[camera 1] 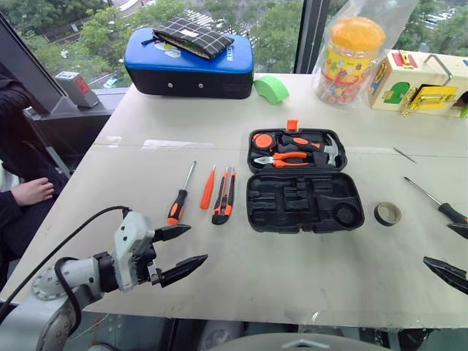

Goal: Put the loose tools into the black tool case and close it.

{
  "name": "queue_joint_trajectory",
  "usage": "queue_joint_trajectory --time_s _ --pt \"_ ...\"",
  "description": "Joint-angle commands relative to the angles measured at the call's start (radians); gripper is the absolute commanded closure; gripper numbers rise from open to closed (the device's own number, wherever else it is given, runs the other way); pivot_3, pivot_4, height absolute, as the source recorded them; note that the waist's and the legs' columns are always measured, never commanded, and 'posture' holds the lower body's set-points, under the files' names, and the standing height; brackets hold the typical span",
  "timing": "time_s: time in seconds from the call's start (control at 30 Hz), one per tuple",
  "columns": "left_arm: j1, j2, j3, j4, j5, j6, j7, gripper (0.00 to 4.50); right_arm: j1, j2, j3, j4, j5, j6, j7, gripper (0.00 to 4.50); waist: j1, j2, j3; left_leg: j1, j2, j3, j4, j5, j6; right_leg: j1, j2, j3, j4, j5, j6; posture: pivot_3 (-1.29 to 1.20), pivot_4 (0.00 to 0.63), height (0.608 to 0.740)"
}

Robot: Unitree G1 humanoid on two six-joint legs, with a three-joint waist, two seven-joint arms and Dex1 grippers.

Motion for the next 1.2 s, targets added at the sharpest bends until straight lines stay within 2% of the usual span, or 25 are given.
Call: queue_joint_trajectory --time_s 0.03,0.17,0.27,0.37,0.57,0.7,0.8,0.93,1.0,1.1,1.17,1.2 --pt "-0.063 -0.062 0.013 -0.015 -0.011 0.013 0.117 0.03 -0.039 -0.001 0.012 -0.064 0.019 0.002 -0.058 0.0 0.0 0.001 0.0 0.0 0.0 0.0 0.0 0.0 0.0 0.0 0.0 0.0 0.0 0.0 0.0 0.0 0.15 0.74" --pt "-0.184 -0.19 0.024 -0.012 -0.023 0.099 0.363 0.03 -0.099 0.01 0.06 -0.115 0.048 0.02 -0.12 0.0 0.001 0.001 0.0 0.0 0.0 0.0 0.002 0.0 0.0 0.001 -0.001 0.0 -0.001 0.0 0.0 0.0 0.15 0.74" --pt "-0.271 -0.23 0.018 -0.027 0.068 0.199 0.593 0.03 -0.141 0.0 0.083 -0.154 0.132 0.056 -0.125 0.0 0.002 -0.002 0.0 0.0 -0.001 0.0 0.003 0.0 0.0 0.001 0.0 0.0 0.0 0.003 0.004 0.0 0.15 0.74" --pt "-0.329 -0.218 0.005 -0.027 0.042 0.276 0.622 0.03 -0.168 -0.023 0.108 -0.202 0.195 0.086 -0.124 0.0 0.0 -0.002 0.0 -0.001 -0.001 -0.002 0.003 0.0 0.0 0.001 0.001 -0.002 0.001 0.003 0.004 0.0 0.15 0.74" --pt "-0.404 -0.198 -0.051 0.035 0.176 0.38 0.756 0.03 -0.227 -0.068 0.167 -0.26 0.247 0.111 -0.123 0.0 -0.001 -0.002 0.0 0.0 -0.001 -0.002 0.002 0.0 0.0 0.001 0.002 -0.003 0.002 0.003 0.004 0.0 0.15 0.74" --pt "-0.415 -0.219 -0.1 0.066 0.229 0.443 0.814 0.03 -0.254 -0.073 0.204 -0.271 0.245 0.108 -0.13 0.0 -0.001 -0.002 0.0 0.0 -0.001 -0.002 0.002 0.0 0.0 0.001 0.003 -0.003 0.002 0.003 0.004 0.0 0.15 0.74" --pt "-0.389 -0.231 -0.133 0.075 0.237 0.445 0.793 0.87 -0.251 -0.066 0.218 -0.265 0.227 0.095 -0.125 0.0 0.0 -0.003 0.0 0.0 -0.002 -0.002 0.002 0.0 0.0 0.001 0.002 -0.003 0.002 0.003 0.004 0.0 0.15 0.74" --pt "-0.37 -0.241 -0.146 0.084 0.245 0.423 0.76 2.87 -0.24 -0.056 0.224 -0.248 0.203 0.071 -0.111 0.0 0.001 -0.001 -0.001 0.0 -0.002 -0.003 0.002 0.0 0.0 0.001 0.001 -0.003 0.002 0.003 0.004 0.0 0.15 0.74" --pt "-0.369 -0.245 -0.14 0.089 0.247 0.407 0.75 3.69 -0.239 -0.052 0.226 -0.244 0.196 0.064 -0.112 0.0 0.001 -0.002 -0.001 0.0 -0.002 -0.002 0.002 0.0 0.0 0.001 0.0 -0.003 0.002 0.003 0.004 0.0 0.15 0.74" --pt "-0.395 -0.249 -0.09 0.091 0.205 0.332 0.682 3.67 -0.238 -0.046 0.23 -0.243 0.189 0.06 -0.125 0.0 0.002 -0.002 0.0 0.0 -0.002 -0.002 0.002 0.0 0.0 0.001 -0.001 -0.003 0.002 0.003 0.004 0.0 0.15 0.74" --pt "-0.482 -0.191 -0.064 0.097 0.122 0.276 0.516 3.67 -0.225 -0.033 0.223 -0.241 0.183 0.063 -0.14 0.0 0.005 -0.004 0.001 0.0 -0.003 -0.003 0.002 0.0 0.0 0.001 -0.001 -0.004 0.002 0.003 0.004 0.0 0.15 0.74" --pt "-0.543 -0.127 -0.101 0.104 0.094 0.268 0.389 3.67 -0.209 -0.026 0.213 -0.239 0.182 0.063 -0.144 0.0 0.009 -0.005 0.002 -0.001 -0.002 -0.004 0.002 0.0 0.0 0.001 -0.001 -0.005 0.002 0.003 0.004 0.0 0.15 0.74"
